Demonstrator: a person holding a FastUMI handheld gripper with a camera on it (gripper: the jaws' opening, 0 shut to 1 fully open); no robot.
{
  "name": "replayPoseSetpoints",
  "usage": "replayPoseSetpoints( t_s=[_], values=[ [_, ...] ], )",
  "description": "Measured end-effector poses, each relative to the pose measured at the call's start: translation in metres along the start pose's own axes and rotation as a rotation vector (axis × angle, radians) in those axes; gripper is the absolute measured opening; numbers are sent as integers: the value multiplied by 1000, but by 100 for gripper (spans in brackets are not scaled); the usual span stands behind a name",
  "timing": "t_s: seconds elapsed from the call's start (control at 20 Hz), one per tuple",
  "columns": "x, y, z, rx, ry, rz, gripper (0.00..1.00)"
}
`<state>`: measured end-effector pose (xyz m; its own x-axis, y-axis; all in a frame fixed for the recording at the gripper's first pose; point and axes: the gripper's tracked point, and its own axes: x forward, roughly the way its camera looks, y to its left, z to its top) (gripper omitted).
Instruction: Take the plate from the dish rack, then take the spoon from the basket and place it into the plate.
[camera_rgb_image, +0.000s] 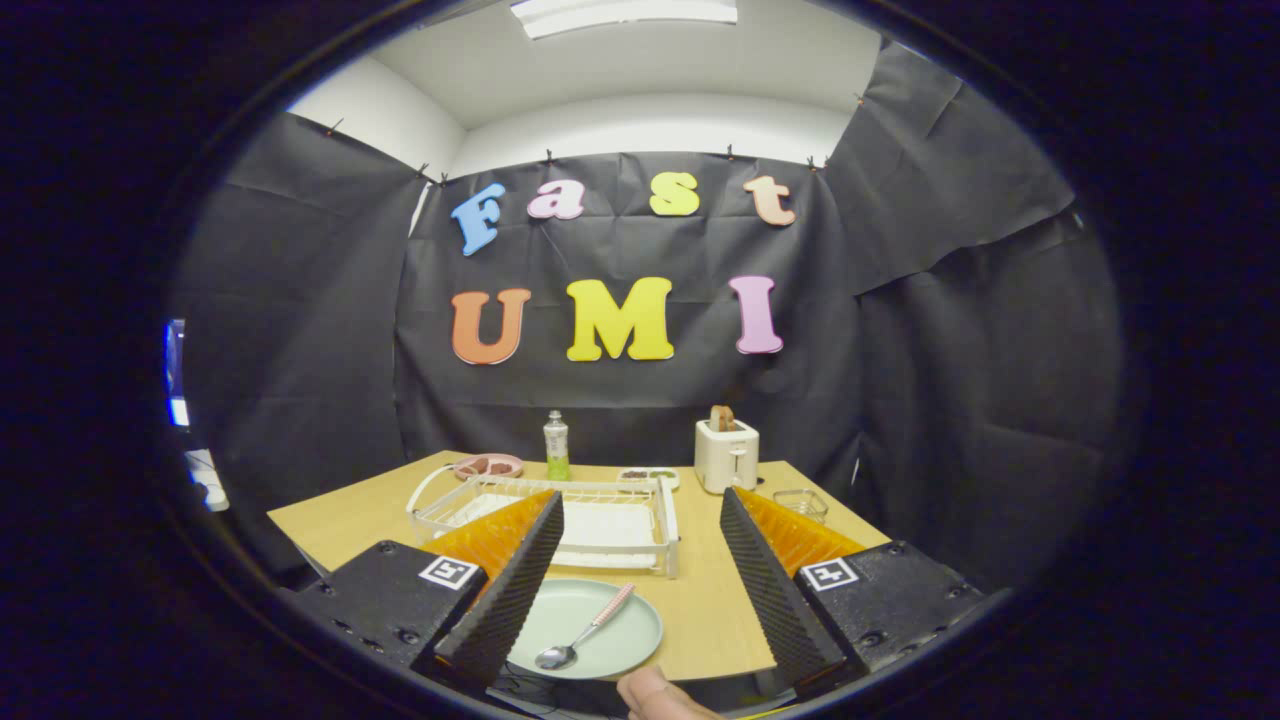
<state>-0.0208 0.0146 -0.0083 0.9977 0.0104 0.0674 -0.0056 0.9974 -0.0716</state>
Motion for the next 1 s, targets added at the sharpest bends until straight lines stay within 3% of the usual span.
replayPoseSetpoints(
  t_s=[0.45,1.0],
  values=[
    [-24,-61,21,52,-26,-60,100],
    [-33,-60,15,-40,-34,-58,100]
  ],
)
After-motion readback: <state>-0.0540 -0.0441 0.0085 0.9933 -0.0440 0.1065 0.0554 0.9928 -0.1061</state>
